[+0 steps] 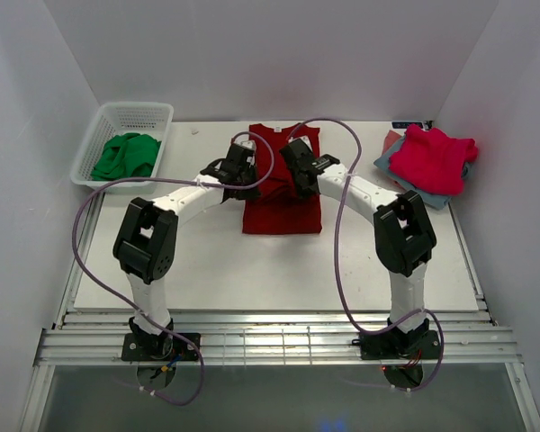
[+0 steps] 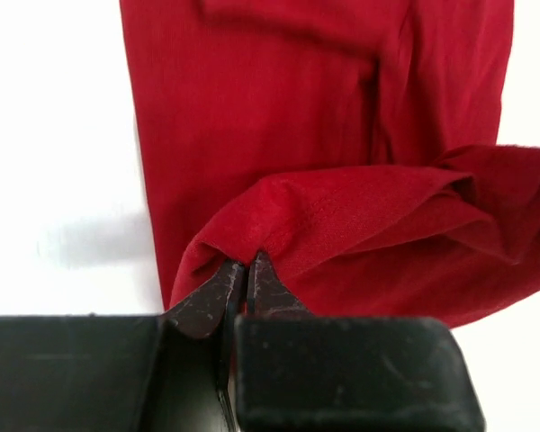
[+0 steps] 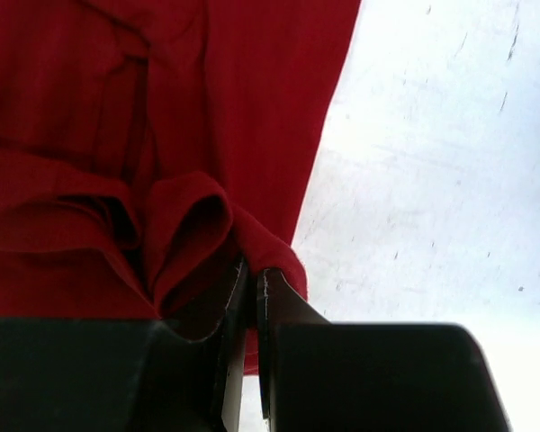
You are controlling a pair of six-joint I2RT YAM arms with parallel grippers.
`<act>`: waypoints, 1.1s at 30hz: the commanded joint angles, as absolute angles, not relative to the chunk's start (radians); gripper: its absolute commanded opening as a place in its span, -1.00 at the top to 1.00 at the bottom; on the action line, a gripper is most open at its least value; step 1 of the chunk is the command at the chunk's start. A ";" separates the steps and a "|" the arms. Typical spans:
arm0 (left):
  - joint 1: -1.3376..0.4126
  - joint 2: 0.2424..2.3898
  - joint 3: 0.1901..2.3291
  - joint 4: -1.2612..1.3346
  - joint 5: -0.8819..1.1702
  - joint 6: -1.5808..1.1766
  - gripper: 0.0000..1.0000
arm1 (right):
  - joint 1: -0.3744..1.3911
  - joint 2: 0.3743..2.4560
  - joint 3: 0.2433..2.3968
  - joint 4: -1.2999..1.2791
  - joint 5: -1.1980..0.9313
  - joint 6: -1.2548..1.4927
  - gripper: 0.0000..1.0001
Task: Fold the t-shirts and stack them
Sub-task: Fold the folded rectangular tshirt in 1/3 of the way
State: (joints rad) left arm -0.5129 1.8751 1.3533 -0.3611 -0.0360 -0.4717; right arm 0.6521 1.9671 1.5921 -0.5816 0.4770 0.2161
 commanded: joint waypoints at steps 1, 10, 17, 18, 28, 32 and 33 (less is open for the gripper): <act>-0.491 1.911 1.448 -0.336 -0.018 -0.439 0.92 | 0.623 2.012 1.672 -0.588 0.499 0.153 0.85; -0.451 2.039 1.608 -0.351 -0.002 -0.422 0.93 | 0.565 2.149 1.815 -0.588 0.466 0.071 0.85; -0.436 2.089 1.663 -0.365 -0.060 -0.443 0.64 | 0.542 2.229 1.914 -0.565 0.558 0.054 0.53; -0.436 2.086 1.672 -0.365 -0.110 -0.445 0.29 | 0.538 2.230 1.931 -0.566 0.581 0.048 0.31; -0.463 1.904 1.727 -0.335 -0.252 -0.498 -0.20 | 0.537 1.942 1.790 -0.374 0.637 -0.035 -0.75; -0.534 1.845 1.606 -0.266 -0.086 -0.509 0.10 | 0.538 1.914 1.720 -0.423 0.482 0.023 -0.14; -0.554 1.844 1.586 -0.258 -0.057 -0.511 0.21 | 0.538 1.922 1.718 -0.461 0.454 0.053 0.18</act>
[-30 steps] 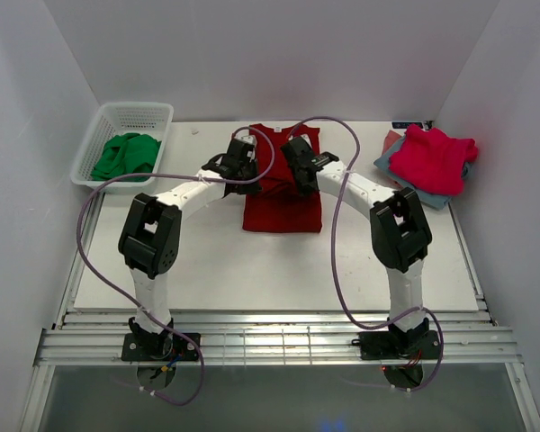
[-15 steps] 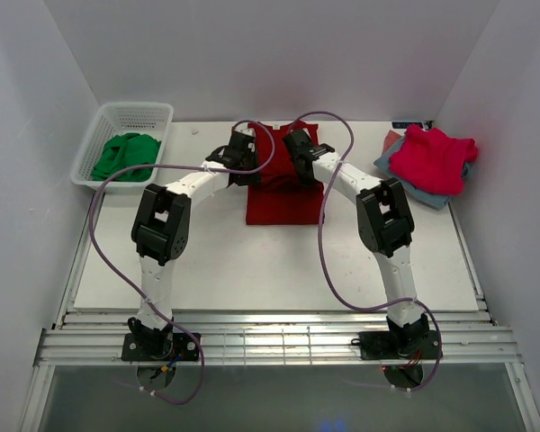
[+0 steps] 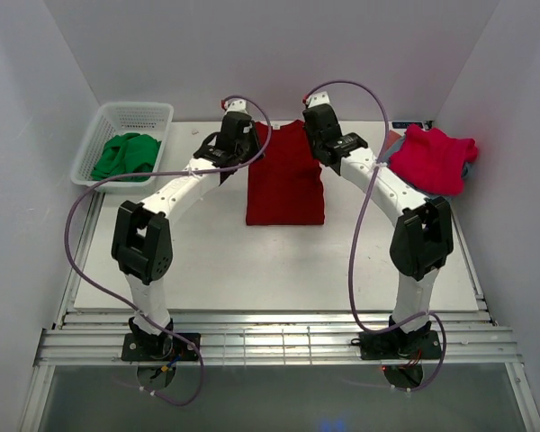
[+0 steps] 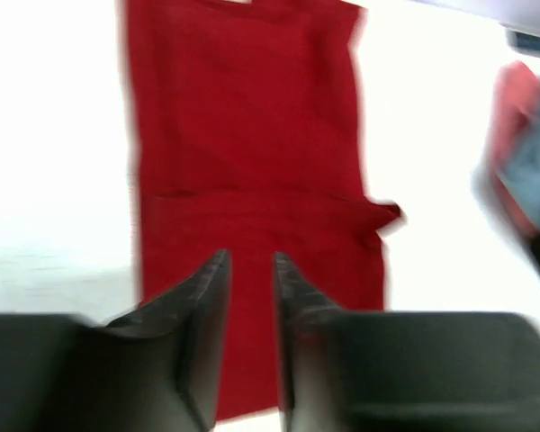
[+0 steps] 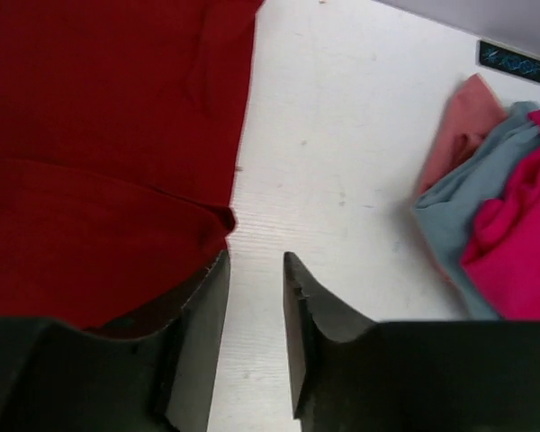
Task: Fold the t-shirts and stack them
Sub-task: Fold the folded rectangular tshirt in 1/3 of the way
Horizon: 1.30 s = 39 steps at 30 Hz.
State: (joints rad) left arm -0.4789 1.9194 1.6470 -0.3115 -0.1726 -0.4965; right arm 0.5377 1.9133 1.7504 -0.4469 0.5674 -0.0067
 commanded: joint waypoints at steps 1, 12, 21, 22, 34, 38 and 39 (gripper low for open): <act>-0.593 1.847 1.568 -0.247 -0.026 -0.506 0.35 | 0.538 1.928 1.715 -0.475 0.393 0.067 0.33; -0.701 2.051 1.490 -0.169 0.255 -0.512 1.00 | 0.534 2.124 1.781 -0.543 0.215 0.097 0.85; -0.703 2.120 1.439 -0.166 0.233 -0.460 1.00 | 0.505 2.227 1.882 -0.554 0.241 0.080 0.85; -0.703 2.120 1.434 -0.163 0.241 -0.462 1.00 | 0.502 2.243 1.891 -0.557 0.250 0.075 0.84; -0.744 1.991 1.212 -0.108 0.276 -0.502 1.00 | 0.417 2.347 2.026 -0.595 0.302 0.028 0.85; -0.762 1.959 1.158 -0.101 0.265 -0.523 1.00 | 0.403 2.378 2.028 -0.612 0.298 0.034 0.85; -0.765 1.956 1.152 -0.101 0.270 -0.525 1.00 | 0.403 2.379 2.020 -0.612 0.299 0.035 0.85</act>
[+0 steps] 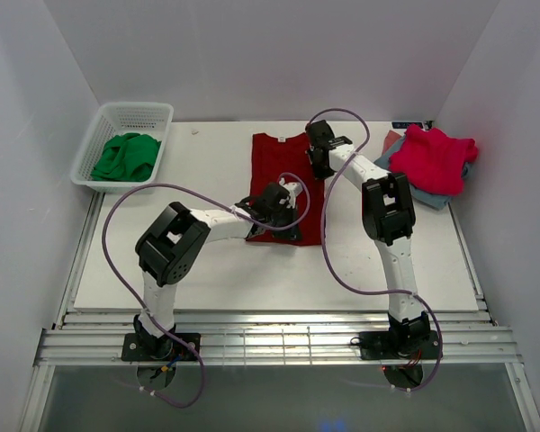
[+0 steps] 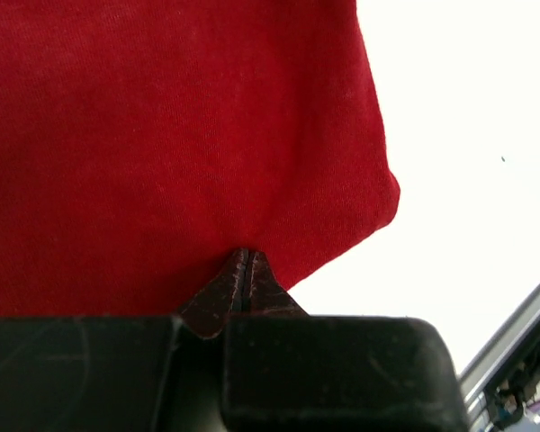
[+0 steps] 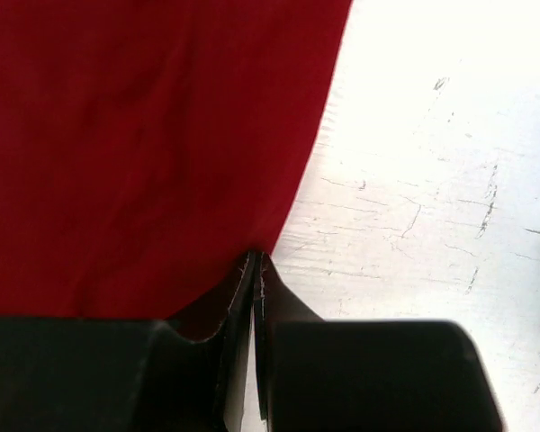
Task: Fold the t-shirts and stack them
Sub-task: Fold the folded rectangular tshirt in 1/3 of the way
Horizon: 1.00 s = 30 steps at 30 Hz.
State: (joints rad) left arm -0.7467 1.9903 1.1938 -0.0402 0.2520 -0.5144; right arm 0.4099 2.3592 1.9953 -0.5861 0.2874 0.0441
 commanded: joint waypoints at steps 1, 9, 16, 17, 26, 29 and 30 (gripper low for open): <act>-0.768 1.942 1.141 -0.101 0.273 -0.526 1.00 | 0.402 2.378 2.002 -0.603 0.304 0.035 0.85; -0.785 1.878 1.224 -0.116 0.242 -0.508 1.00 | 0.405 2.243 1.928 -0.577 0.371 0.066 0.84; -0.785 1.804 1.417 -0.352 -0.070 -0.480 -0.03 | 0.440 1.864 1.545 -0.534 0.232 0.173 -0.48; -0.785 1.793 1.417 -0.383 -0.153 -0.476 -0.18 | 0.451 1.833 1.493 -0.528 0.224 0.187 -0.55; -0.744 1.639 1.247 -0.577 -0.308 -0.459 -0.59 | 0.554 1.628 1.122 -0.466 0.140 0.327 -0.68; -0.715 1.608 1.172 -0.578 -0.284 -0.466 -0.61 | 0.563 1.620 1.072 -0.431 0.118 0.348 -0.67; -0.707 1.605 1.157 -0.575 -0.278 -0.466 -0.61 | 0.564 1.629 1.071 -0.433 0.118 0.351 -0.67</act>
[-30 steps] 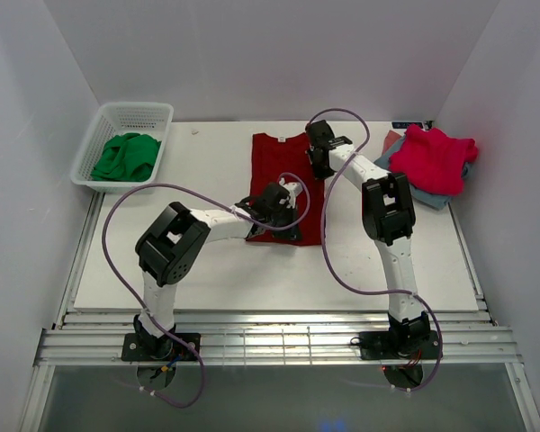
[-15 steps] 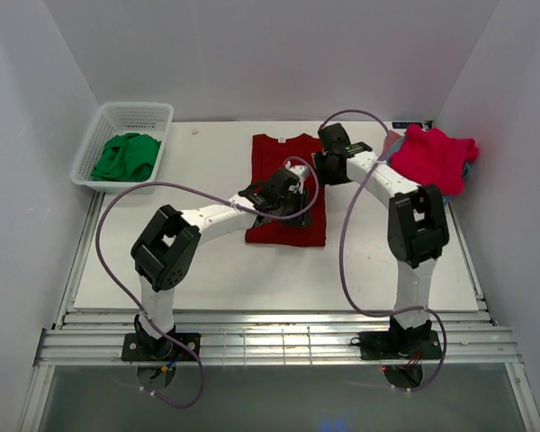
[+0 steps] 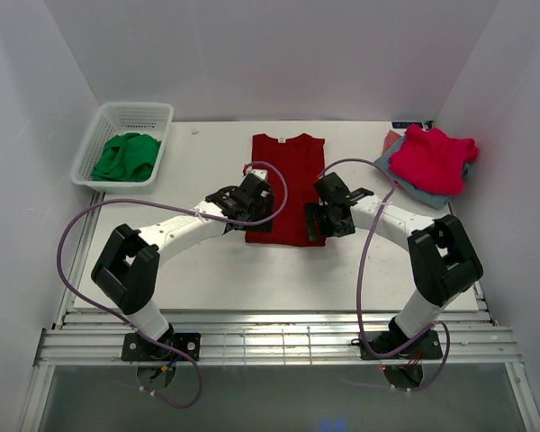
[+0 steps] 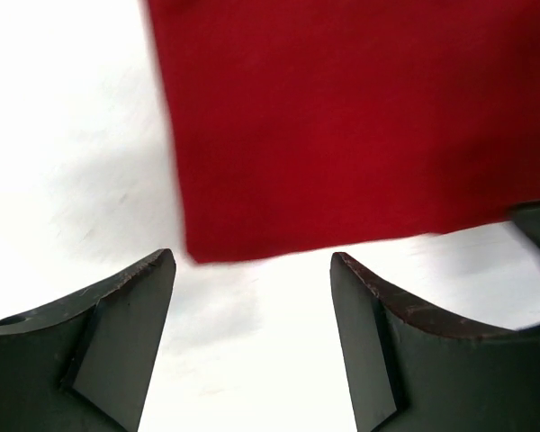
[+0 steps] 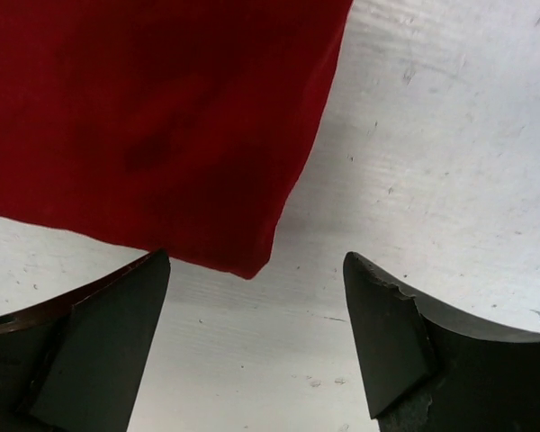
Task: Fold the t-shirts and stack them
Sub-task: Fold the folded rectangular tshirt in 1/3 of the way, then grab one side of the 2/3 rectangular tshirt with both arms
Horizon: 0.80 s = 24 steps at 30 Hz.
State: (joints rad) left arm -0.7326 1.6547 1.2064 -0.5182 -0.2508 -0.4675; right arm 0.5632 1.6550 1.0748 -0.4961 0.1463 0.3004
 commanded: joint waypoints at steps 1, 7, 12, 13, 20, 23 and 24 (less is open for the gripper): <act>-0.701 1.603 1.131 -0.571 -0.273 -0.465 -0.60 | 0.566 1.634 1.074 -0.433 0.120 0.351 -0.67; -0.627 1.569 1.034 -0.476 -0.189 -0.445 -0.60 | 0.572 1.657 1.075 -0.416 0.126 0.353 -0.65; -0.578 1.560 0.966 -0.382 -0.106 -0.433 -0.61 | 0.577 1.674 1.049 -0.387 0.106 0.371 -0.63; -0.574 1.562 0.962 -0.373 -0.098 -0.430 -0.60 | 0.580 1.675 1.045 -0.384 0.106 0.374 -0.61; -0.558 1.580 0.951 -0.298 -0.022 -0.449 -0.61 | 0.592 1.692 1.006 -0.364 0.109 0.388 -0.59; -0.558 1.595 0.951 -0.284 -0.002 -0.457 -0.61 | 0.597 1.695 0.993 -0.361 0.110 0.394 -0.58; -0.558 1.598 0.951 -0.281 -0.002 -0.462 -0.61 | 0.600 1.698 0.989 -0.357 0.112 0.396 -0.58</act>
